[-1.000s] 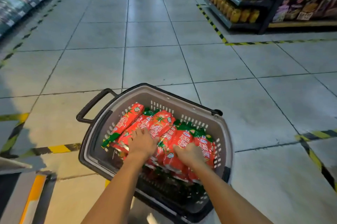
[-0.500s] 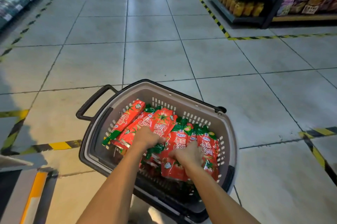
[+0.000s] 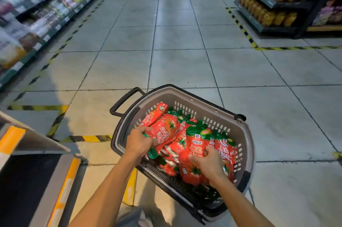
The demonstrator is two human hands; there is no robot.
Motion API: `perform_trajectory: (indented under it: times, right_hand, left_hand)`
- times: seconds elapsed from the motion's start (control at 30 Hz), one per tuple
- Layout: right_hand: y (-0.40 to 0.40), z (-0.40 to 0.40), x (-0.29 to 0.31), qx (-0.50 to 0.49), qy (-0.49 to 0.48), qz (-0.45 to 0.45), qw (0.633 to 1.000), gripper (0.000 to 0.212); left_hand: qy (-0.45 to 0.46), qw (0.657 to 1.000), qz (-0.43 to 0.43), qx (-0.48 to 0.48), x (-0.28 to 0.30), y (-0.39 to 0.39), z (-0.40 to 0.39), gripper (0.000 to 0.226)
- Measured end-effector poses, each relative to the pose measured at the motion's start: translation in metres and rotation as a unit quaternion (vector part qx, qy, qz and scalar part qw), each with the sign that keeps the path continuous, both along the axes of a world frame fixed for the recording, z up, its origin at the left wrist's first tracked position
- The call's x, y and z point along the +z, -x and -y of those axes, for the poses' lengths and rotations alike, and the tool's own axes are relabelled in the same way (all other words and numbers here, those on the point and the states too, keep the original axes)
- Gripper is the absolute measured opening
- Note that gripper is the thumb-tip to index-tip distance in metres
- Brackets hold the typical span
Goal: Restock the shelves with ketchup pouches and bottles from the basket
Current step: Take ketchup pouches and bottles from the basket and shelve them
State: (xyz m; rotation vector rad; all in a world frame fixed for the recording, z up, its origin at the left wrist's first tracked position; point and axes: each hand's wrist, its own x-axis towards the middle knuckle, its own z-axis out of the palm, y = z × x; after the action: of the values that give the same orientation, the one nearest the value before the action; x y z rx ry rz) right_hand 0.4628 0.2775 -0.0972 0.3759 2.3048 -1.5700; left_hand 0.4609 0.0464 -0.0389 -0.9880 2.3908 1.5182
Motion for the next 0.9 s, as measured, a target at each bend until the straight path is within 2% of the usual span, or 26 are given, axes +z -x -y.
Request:
perform_trajectory:
  times: [0.17, 0.23, 0.33, 0.53, 0.63, 0.8, 0.9]
  right_hand:
    - [-0.02, 0.011, 0.045, 0.014, 0.051, -0.066, 0.996, 0.029]
    - [-0.027, 0.02, 0.069, 0.046, 0.094, -0.074, 0.992, 0.023]
    - [-0.04, 0.04, 0.104, 0.093, 0.15, -0.093, 0.98, 0.025]
    - [-0.08, 0.101, 0.163, 0.219, 0.237, -0.122, 0.938, 0.029]
    - [-0.109, 0.134, 0.185, 0.295, 0.269, -0.128, 0.908, 0.029]
    - [-0.177, 0.18, 0.21, 0.42, 0.304, -0.119, 0.847, 0.028]
    - [-0.225, 0.203, 0.216, 0.498, 0.327, -0.097, 0.797, 0.032]
  left_hand:
    - [-0.163, 0.981, -0.026, 0.102, 0.036, -0.066, 0.023, 0.044]
    - [-0.212, 0.967, -0.038, 0.134, 0.056, -0.094, 0.031, 0.043]
    - [-0.259, 0.946, -0.072, 0.182, 0.084, -0.138, 0.045, 0.04]
    - [-0.238, 0.914, -0.175, 0.278, 0.129, -0.239, 0.066, 0.041]
    - [-0.229, 0.885, -0.229, 0.334, 0.146, -0.301, 0.069, 0.039]
    - [-0.222, 0.836, -0.278, 0.418, 0.166, -0.416, 0.054, 0.043]
    - [-0.235, 0.797, -0.3, 0.469, 0.173, -0.479, 0.03, 0.057]
